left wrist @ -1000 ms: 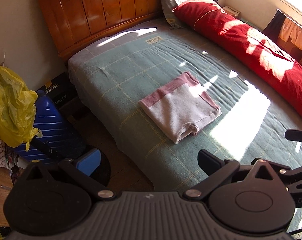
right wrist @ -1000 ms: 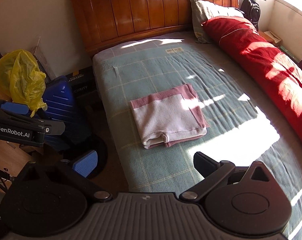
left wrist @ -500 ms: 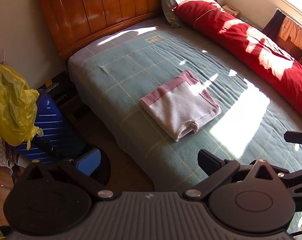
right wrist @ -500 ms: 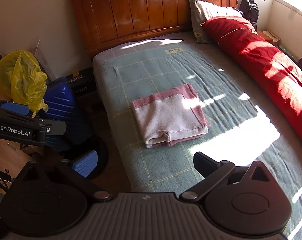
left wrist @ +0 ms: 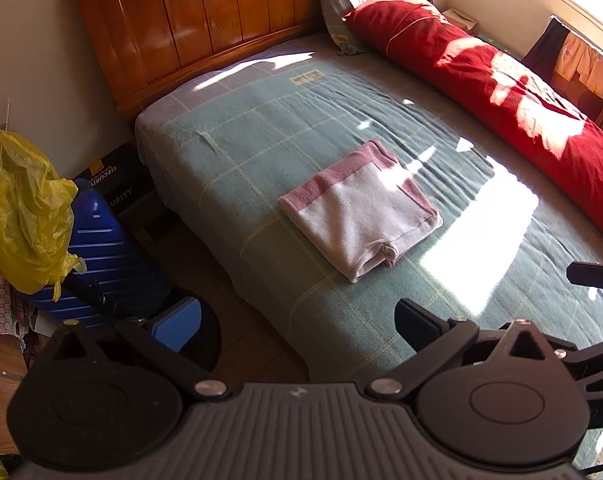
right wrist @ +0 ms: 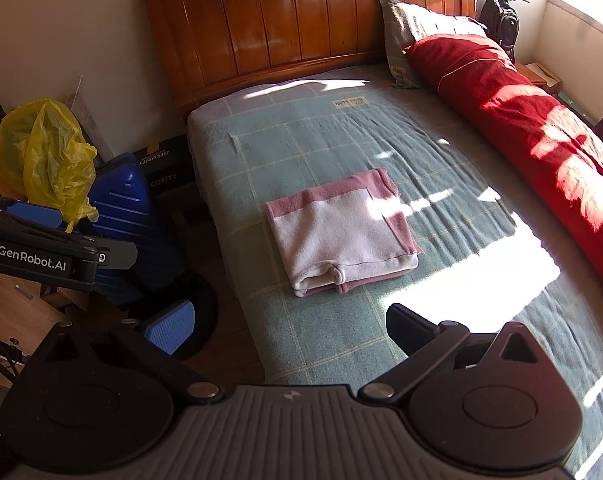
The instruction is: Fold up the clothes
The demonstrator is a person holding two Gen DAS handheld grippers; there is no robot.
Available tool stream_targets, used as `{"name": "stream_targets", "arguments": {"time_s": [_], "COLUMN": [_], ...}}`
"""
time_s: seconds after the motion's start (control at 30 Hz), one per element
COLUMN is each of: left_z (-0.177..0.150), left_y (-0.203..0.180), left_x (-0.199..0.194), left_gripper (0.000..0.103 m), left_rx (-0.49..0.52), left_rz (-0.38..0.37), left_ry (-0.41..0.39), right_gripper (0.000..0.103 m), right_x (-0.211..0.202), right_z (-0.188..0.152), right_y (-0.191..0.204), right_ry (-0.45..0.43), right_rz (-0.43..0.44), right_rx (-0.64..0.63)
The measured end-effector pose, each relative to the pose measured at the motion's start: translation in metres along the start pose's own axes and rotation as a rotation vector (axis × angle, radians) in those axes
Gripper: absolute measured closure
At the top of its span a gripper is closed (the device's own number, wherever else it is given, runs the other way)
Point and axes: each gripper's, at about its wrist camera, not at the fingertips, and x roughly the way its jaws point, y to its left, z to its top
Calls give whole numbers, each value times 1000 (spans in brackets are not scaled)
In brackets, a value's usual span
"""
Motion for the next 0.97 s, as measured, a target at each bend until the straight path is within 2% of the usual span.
{"name": "stream_targets", "arguments": {"time_s": [0.97], "left_z": [8], "left_y": [-3], "left_x": [6], "left_gripper": [0], "left_rx": [6], "left_rz": [-8], "left_ry": [-5], "right_gripper": [0], "right_x": [6], "right_z": [6], "right_y": [-5], "right_ry": [4], "right_rz": [-9], "right_rx": [-4]}}
